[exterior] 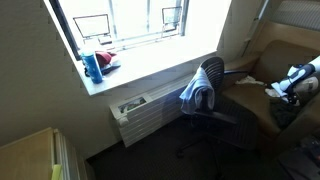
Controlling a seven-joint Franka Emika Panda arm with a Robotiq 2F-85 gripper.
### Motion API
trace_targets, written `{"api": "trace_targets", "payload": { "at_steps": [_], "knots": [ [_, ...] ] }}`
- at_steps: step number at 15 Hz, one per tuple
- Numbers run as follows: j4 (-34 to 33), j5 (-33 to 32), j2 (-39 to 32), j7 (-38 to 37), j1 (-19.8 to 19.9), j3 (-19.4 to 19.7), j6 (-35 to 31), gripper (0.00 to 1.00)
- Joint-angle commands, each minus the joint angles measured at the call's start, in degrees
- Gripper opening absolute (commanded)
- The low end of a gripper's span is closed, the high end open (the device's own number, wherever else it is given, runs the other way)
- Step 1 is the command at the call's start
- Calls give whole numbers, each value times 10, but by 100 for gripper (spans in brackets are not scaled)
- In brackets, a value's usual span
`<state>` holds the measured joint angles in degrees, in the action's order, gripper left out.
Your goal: Move the black cloth from the brown couch to the black chair then move the blue cloth from the black chair to the brown couch
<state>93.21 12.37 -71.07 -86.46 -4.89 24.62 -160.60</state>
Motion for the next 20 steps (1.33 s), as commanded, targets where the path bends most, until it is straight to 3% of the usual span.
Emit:
{"api": "trace_targets", "payload": {
  "at_steps": [1, 6, 10, 11, 12, 14, 16, 20],
  "knots": [
    [-79, 0, -33, 13, 85, -26, 60, 100],
    [-237, -13, -111, -10, 194, -23, 296, 100],
    [-393, -9, -178, -29, 256, -46, 463, 100],
    [-318, 1, -126, -42, 217, -48, 386, 100],
    [-358, -22, -141, -54, 241, -69, 416, 100],
    [-384, -22, -152, -56, 251, -74, 437, 100],
    [-358, 36, -124, -36, 257, -102, 451, 100],
    [-319, 78, -111, -49, 233, -127, 365, 100]
  ]
}}
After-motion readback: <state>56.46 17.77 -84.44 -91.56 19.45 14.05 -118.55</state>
